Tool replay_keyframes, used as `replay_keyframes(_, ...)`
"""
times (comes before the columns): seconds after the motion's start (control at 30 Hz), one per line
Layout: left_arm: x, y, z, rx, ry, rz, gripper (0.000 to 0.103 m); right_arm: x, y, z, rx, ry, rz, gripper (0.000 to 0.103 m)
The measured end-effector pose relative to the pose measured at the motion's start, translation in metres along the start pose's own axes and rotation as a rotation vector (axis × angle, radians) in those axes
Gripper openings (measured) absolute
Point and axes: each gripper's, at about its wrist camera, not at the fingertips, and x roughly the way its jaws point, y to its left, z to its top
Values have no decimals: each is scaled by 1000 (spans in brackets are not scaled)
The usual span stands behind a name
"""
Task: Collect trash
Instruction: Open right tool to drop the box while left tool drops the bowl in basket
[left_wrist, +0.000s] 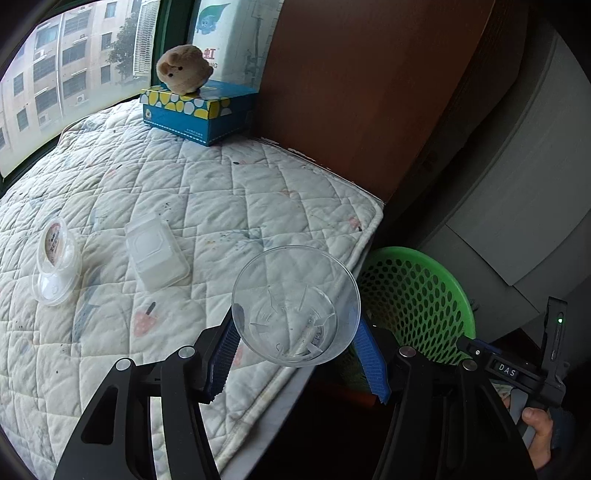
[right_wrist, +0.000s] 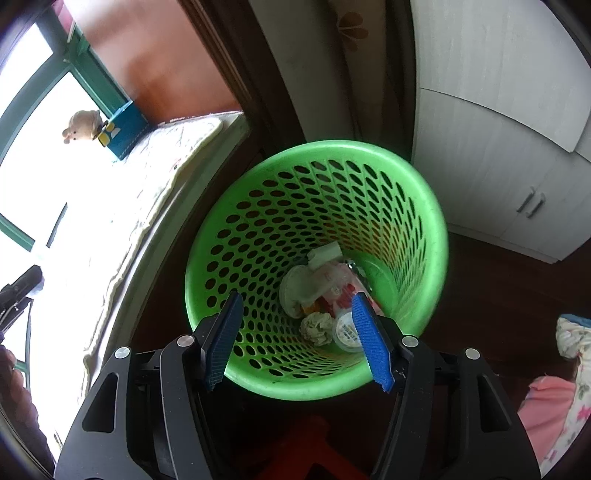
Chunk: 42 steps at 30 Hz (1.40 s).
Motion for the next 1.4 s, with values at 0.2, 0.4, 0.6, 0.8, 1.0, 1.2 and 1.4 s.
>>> replay_keyframes(0.2, 18, -35, 3, 65, 31, -27, 57, -13, -13, -2, 11, -28, -4, 67)
replay_keyframes(0.4, 41, -72, 8, 120, 78, -72, 58, -22, -26, -6, 18, -48, -8, 70)
replay_keyframes(0.6, 66, -107, 5, 166, 133, -117, 58, -26, -39, -12, 48, -51, -2, 70)
replay_keyframes(0.8, 85, -131, 2, 191, 174, -152, 59, -30, -54, -17, 85, -54, -4, 70)
replay_keyframes(1.0, 94, -142, 1, 183, 190, -190, 70, -33, -64, -21, 106, -58, -5, 71)
replay_keyframes(1.2, 85, -134, -3, 185, 178, -173, 70, -34, -63, -22, 102, -56, -1, 71)
replay_keyframes(1.4, 68, -97, -2, 133, 155, -110, 70, -30, -45, -18, 63, -46, 19, 72)
